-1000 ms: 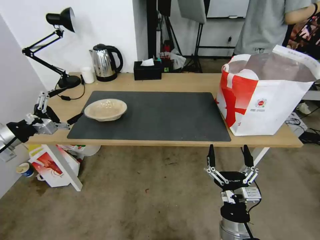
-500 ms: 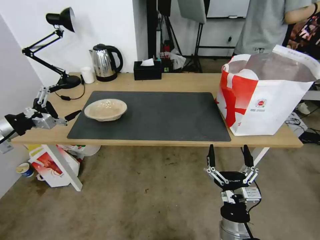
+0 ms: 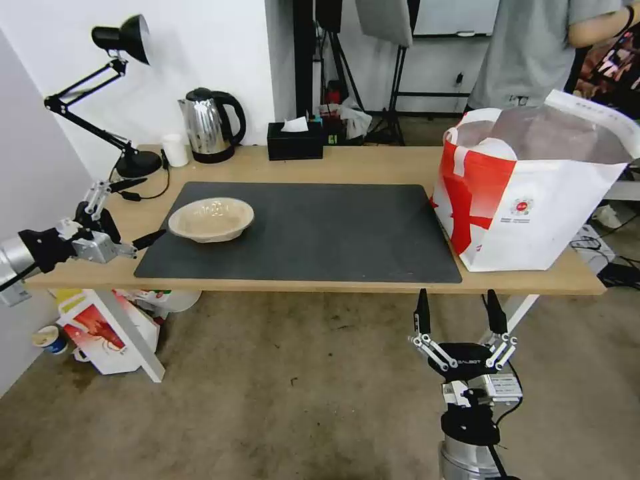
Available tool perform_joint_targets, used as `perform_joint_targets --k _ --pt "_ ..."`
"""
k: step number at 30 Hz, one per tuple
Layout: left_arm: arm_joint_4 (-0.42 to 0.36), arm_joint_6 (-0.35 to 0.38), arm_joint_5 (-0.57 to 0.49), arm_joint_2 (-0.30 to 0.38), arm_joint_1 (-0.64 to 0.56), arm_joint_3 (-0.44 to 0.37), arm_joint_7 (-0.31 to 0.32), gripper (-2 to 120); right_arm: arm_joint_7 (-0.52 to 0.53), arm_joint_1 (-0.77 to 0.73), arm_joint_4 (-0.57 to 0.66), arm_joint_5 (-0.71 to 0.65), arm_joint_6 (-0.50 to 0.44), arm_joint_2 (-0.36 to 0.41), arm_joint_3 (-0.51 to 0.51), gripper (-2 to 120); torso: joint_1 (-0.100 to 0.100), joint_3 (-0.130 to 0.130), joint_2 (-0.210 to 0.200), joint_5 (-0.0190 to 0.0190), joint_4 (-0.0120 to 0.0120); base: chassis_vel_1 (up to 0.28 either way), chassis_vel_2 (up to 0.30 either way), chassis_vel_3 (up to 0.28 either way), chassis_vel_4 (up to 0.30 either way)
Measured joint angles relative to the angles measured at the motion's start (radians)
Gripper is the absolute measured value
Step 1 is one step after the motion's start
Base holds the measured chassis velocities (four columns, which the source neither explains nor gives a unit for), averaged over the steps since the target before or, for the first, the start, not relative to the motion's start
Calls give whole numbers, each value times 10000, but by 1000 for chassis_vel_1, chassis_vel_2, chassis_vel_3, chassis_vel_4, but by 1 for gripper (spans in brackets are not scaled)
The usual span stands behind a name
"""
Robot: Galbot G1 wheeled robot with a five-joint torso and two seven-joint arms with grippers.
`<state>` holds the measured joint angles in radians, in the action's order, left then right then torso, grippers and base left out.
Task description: Pick up the trash from the table and place it into the takeout bag.
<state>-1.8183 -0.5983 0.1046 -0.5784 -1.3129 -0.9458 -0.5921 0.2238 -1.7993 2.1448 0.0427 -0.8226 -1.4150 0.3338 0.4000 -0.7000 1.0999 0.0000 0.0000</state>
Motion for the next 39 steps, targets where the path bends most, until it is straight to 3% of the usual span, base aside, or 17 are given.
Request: perform_joint_targets --k 13,39 --pt "211 31 379 -276 250 279 -294 100 0 0 0 0 0 0 -1 100 0 0 0 0 0 0 0 0 0" --pt "435 604 479 -38 865 1056 -685 100 0 0 0 0 0 0 0 100 0 0 0 1 -1 0 0 0 0"
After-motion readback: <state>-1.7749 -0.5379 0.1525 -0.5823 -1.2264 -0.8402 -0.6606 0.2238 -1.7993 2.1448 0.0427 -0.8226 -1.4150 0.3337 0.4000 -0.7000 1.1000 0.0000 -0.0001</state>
